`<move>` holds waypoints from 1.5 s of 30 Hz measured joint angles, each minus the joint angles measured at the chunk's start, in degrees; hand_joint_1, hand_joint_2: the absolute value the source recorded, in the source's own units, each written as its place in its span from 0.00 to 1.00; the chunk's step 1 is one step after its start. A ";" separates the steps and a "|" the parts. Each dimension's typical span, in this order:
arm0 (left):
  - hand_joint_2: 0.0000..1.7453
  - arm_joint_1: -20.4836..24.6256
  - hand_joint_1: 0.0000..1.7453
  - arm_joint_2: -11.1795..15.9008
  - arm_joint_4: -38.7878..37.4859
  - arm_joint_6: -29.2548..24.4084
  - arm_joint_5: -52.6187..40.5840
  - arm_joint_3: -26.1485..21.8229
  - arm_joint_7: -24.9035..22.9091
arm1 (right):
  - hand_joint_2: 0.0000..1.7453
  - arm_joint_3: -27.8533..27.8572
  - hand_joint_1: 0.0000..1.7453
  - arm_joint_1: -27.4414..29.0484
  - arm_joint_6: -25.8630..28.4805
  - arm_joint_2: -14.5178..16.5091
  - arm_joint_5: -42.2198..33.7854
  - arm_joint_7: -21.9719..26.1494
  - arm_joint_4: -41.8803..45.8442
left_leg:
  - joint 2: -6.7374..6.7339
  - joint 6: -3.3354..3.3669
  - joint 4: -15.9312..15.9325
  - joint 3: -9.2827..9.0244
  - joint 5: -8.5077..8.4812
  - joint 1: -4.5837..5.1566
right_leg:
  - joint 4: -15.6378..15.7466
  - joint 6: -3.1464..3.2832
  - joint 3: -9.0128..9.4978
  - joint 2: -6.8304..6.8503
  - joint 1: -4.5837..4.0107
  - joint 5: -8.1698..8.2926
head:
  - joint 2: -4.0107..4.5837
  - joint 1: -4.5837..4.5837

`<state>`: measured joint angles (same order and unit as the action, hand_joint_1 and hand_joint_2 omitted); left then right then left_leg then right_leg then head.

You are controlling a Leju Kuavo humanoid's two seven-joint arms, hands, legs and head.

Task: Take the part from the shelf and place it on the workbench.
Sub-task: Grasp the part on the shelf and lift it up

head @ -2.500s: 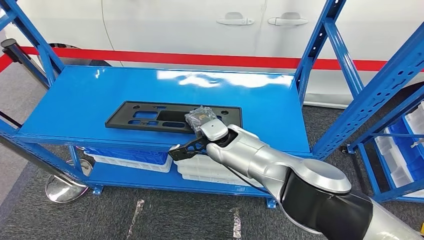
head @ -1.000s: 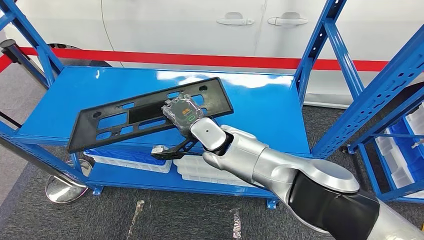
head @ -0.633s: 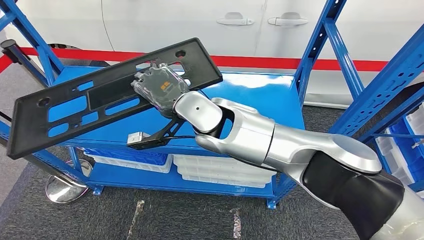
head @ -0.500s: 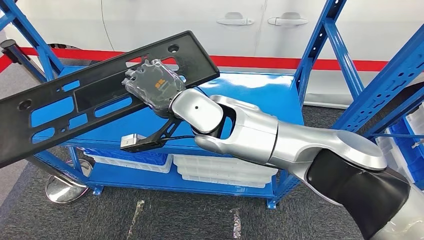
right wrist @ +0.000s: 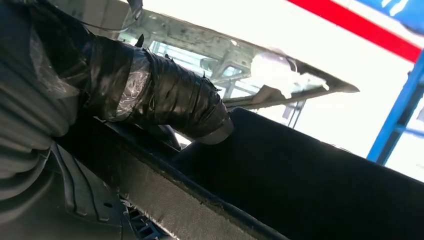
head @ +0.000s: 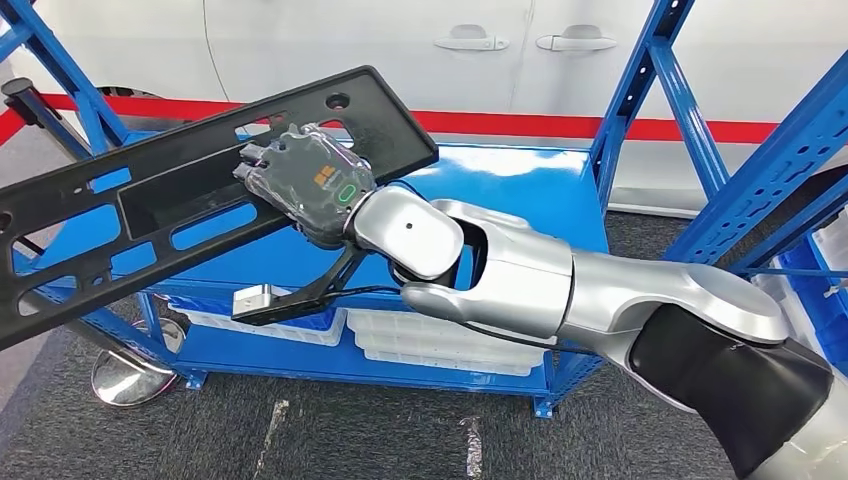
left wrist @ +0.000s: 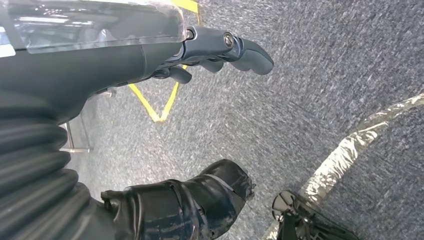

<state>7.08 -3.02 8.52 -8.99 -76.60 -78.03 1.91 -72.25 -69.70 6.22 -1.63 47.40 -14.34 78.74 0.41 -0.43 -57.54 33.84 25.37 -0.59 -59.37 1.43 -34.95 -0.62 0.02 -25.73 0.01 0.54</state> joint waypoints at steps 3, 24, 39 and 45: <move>1.00 0.03 0.00 0.01 0.00 0.01 -0.19 0.00 0.02 | 1.00 0.39 1.00 0.85 0.88 -0.90 0.45 -0.04 0.83 | -0.01 0.00 0.00 0.00 0.00 0.00 | 0.01 0.00 0.00 -0.01 0.00 0.00 | -0.01 0.01; 1.00 0.16 0.00 0.17 -0.03 -0.63 -1.90 -0.02 0.26 | 1.00 3.17 1.00 4.34 4.71 -3.78 6.69 -1.20 3.55 | -0.23 -0.56 2.26 -2.74 0.23 -2.91 | -5.72 -4.69 -3.95 0.27 2.70 -0.29 | -0.01 0.59; 1.00 0.23 0.00 1.06 -0.09 -0.82 -2.89 -0.02 -1.03 | 1.00 3.91 1.00 6.38 4.56 -4.27 6.26 -0.76 4.61 | -0.40 0.26 -10.49 5.70 1.99 -0.94 | -1.83 0.13 -0.11 -0.36 0.88 -1.21 | -0.01 0.85; 1.00 0.63 0.00 1.21 -0.15 -0.78 -3.17 -0.02 -0.92 | 1.00 4.13 1.00 6.31 4.76 -4.28 6.61 -0.72 4.80 | -0.39 1.57 -1.49 1.97 -0.74 0.04 | -1.13 -1.16 0.05 -0.24 0.47 -1.22 | -0.01 0.92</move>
<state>7.72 -1.81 8.37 -9.78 -79.77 -78.05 0.99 -68.12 -63.39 10.98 -5.91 54.01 -15.06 83.54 0.02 1.15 -59.03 35.82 24.63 -0.55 -60.49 0.27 -34.90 -0.86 0.48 -26.96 0.00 1.46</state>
